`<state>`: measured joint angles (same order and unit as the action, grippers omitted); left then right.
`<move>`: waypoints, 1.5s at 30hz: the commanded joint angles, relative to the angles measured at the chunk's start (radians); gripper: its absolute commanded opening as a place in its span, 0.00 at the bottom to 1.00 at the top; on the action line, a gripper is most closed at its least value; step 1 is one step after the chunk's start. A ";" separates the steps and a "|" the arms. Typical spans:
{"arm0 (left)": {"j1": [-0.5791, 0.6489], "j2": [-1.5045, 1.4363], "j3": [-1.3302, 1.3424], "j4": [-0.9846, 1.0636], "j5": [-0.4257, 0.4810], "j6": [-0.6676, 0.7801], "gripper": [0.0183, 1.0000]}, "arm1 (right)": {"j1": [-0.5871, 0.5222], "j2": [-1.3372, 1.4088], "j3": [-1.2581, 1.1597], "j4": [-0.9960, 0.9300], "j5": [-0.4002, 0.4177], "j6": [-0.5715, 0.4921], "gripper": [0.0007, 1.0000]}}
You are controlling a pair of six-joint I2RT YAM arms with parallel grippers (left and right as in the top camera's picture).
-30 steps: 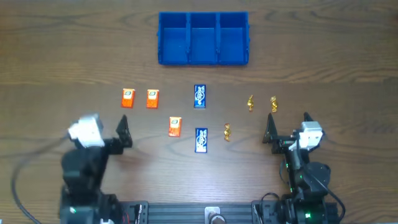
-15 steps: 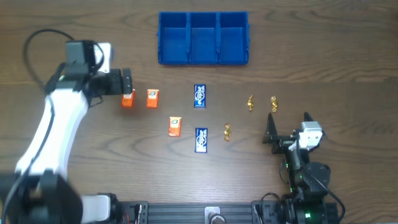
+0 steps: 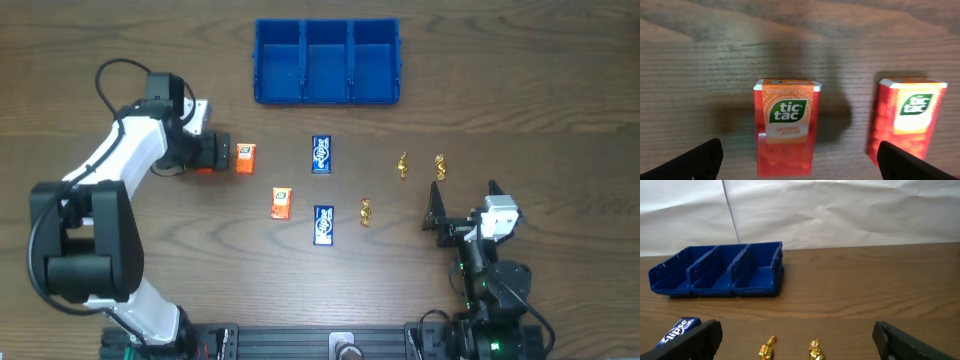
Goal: Sort Candies Into Trays
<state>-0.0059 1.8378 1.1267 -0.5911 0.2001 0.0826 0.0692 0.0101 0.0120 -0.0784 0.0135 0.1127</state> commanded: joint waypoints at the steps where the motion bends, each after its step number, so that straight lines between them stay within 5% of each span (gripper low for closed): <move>1: -0.001 0.040 0.022 0.005 -0.051 0.015 0.98 | -0.005 -0.007 -0.004 -0.003 -0.009 -0.013 1.00; 8: -0.001 0.059 0.022 0.014 -0.081 0.007 0.91 | -0.005 -0.007 -0.004 -0.003 -0.009 -0.013 1.00; 11: -0.002 0.065 0.022 0.016 -0.094 0.007 0.75 | -0.005 -0.007 -0.004 -0.003 -0.009 -0.013 1.00; 14: -0.005 0.071 0.022 0.017 -0.099 0.006 0.69 | -0.005 -0.007 -0.004 -0.003 -0.009 -0.013 1.00; 29: -0.042 0.072 0.022 0.043 -0.099 -0.010 0.57 | -0.005 -0.007 -0.004 -0.003 -0.009 -0.013 1.00; 38: -0.040 0.072 0.022 0.042 -0.118 -0.039 0.30 | -0.005 -0.007 -0.004 -0.003 -0.009 -0.013 1.00; 45: -0.040 0.032 0.064 0.031 -0.130 -0.096 0.28 | -0.005 -0.007 -0.004 -0.003 -0.009 -0.013 1.00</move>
<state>-0.0471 1.8851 1.1328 -0.5491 0.0902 0.0345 0.0692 0.0101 0.0120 -0.0784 0.0135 0.1127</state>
